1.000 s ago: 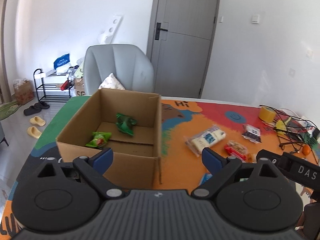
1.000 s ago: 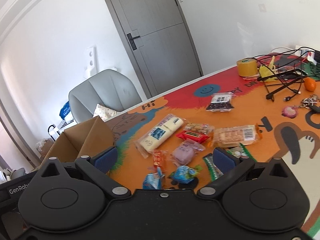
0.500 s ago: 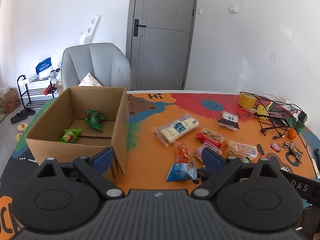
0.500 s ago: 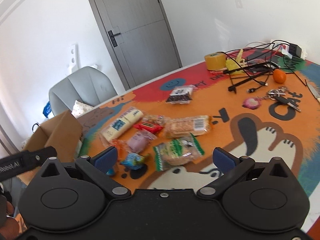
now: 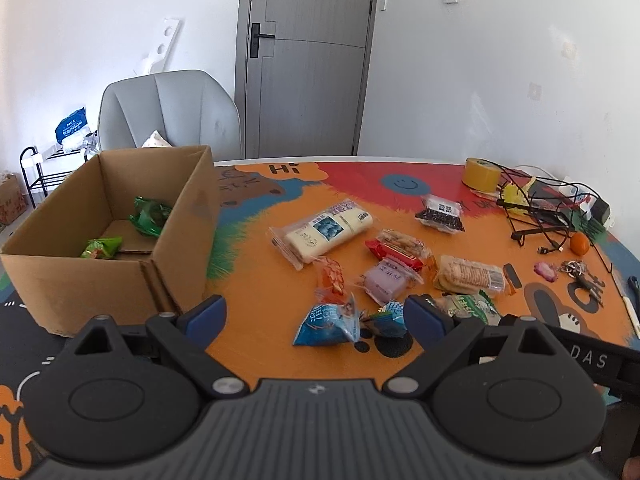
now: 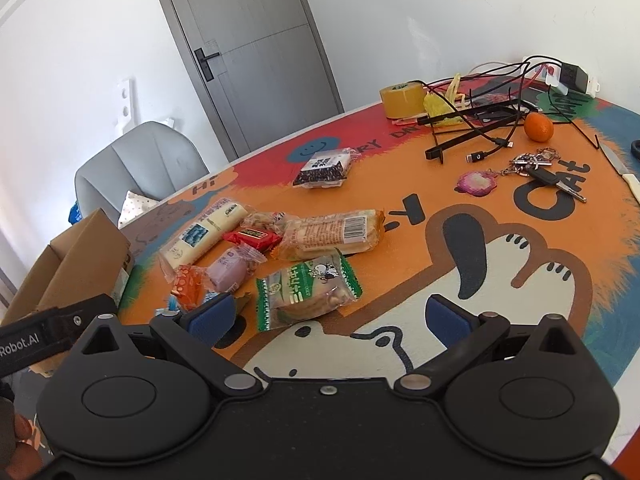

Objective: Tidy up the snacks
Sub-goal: 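Move both grippers back over the snacks on the table, then grasp the blue candy pack with the left gripper while the right grasps the green-printed bread bag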

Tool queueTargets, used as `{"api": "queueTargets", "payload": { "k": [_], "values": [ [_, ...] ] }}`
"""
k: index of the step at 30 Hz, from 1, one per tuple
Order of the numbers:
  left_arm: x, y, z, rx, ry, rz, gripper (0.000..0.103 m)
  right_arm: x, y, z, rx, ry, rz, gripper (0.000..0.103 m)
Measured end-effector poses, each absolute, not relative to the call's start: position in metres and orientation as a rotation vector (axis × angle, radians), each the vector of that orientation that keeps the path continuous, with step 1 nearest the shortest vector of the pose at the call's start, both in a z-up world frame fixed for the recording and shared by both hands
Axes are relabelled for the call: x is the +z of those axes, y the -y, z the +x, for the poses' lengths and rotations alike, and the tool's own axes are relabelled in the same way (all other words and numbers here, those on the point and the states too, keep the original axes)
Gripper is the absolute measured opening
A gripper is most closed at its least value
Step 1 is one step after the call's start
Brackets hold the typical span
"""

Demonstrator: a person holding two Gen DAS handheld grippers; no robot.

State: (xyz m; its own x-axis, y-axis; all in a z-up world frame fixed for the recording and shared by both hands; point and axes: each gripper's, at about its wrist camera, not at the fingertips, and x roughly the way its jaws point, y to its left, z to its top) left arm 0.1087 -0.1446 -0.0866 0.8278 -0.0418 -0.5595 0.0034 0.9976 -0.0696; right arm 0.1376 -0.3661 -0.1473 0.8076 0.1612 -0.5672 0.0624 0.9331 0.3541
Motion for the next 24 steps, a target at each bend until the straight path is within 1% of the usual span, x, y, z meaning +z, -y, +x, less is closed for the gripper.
{"api": "queueTargets", "payload": {
  "k": [6, 13, 21, 24],
  "values": [
    [-0.104, 0.147, 0.126, -0.029, -0.629, -0.067, 0.093, -0.156, 0.36, 0.153, 0.065, -0.663, 0.322, 0.102],
    [-0.117, 0.146, 0.142, -0.017, -0.642, -0.084, 0.091, -0.16, 0.351, 0.171, 0.083, -0.678, 0.281, 0.096],
    [-0.13, 0.142, 0.154, -0.03, -0.677, -0.116, 0.079, -0.166, 0.345, 0.19, 0.105, -0.705, 0.273, 0.095],
    [-0.134, 0.141, 0.157, -0.039, -0.683, -0.128, 0.072, -0.168, 0.342, 0.194, 0.109, -0.714, 0.262, 0.095]
  ]
}}
